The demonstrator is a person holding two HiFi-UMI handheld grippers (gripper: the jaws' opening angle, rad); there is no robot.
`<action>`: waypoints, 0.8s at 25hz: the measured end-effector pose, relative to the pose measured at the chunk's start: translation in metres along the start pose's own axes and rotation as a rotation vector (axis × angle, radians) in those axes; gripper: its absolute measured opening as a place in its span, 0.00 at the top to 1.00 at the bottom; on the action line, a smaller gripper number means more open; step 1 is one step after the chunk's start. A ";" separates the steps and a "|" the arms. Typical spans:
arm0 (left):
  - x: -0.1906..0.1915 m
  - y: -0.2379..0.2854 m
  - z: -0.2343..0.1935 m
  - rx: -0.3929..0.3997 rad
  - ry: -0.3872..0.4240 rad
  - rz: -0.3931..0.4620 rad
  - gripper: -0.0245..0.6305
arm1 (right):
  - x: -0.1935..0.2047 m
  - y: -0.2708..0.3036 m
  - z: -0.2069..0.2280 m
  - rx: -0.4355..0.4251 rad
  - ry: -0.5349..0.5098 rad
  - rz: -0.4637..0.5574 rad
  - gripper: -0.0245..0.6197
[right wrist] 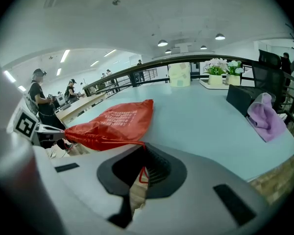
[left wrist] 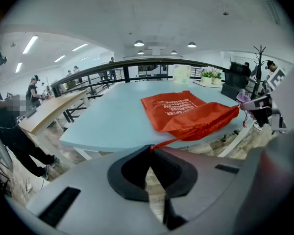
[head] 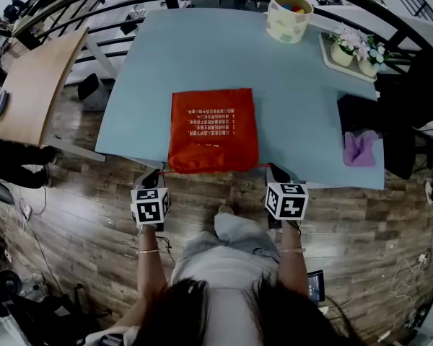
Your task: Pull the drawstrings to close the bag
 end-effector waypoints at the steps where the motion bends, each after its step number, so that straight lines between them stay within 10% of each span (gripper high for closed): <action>1: -0.001 -0.001 0.000 0.000 0.000 0.002 0.94 | -0.001 -0.001 0.001 0.002 0.002 0.002 0.93; 20: -0.010 -0.011 -0.009 -0.024 -0.007 0.024 0.94 | -0.007 -0.016 0.017 0.030 0.128 0.046 0.93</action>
Point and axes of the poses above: the fingertips, and each gripper's own axes: y forward along the fingers, z to its right, x out of its underside, the point moved 1 cm from there along -y, backward along the fingers, and after that the axes turned 10 degrees about z, right-handed, at the moved point
